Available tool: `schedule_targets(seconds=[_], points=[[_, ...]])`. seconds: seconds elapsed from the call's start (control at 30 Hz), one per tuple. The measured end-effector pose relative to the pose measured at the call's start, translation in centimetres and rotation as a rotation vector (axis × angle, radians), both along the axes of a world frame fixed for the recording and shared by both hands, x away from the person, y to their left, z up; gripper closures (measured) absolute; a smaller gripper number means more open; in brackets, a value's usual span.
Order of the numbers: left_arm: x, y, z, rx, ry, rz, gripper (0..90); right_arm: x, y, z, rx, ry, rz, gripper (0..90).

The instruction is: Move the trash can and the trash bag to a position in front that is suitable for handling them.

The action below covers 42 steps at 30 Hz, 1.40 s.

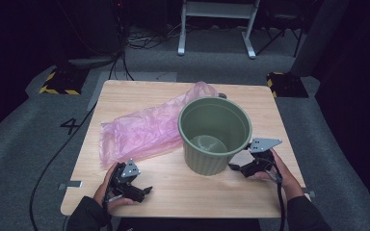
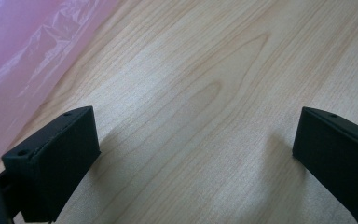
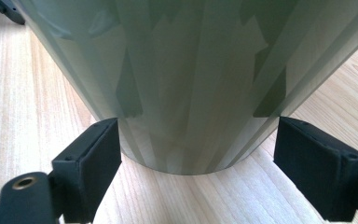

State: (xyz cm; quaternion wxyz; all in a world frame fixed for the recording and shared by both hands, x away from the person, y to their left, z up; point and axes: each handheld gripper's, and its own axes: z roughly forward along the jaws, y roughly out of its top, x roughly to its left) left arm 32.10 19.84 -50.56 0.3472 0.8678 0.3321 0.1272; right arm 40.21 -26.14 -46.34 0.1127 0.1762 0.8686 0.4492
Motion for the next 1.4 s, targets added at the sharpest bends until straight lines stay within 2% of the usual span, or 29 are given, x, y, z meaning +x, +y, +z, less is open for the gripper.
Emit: schedule_targets(seconds=[0.8, 1.33, 1.4], points=[[0.0, 0.0, 0.0, 0.001, 0.000, -0.002, 0.0, -1.7, 3.8, 0.3, 0.009, -0.017, 0.128, 15.2], [0.0, 0.0, 0.0, 0.001, 0.000, -0.002, 0.0, -2.4, 5.9, 0.1, 0.001, -0.026, 0.171, 15.6], [0.0, 0.0, 0.0, 0.001, 0.000, -0.002, 0.0, -2.4, 6.0, 0.2, -0.012, -0.037, 0.172, 16.7]])
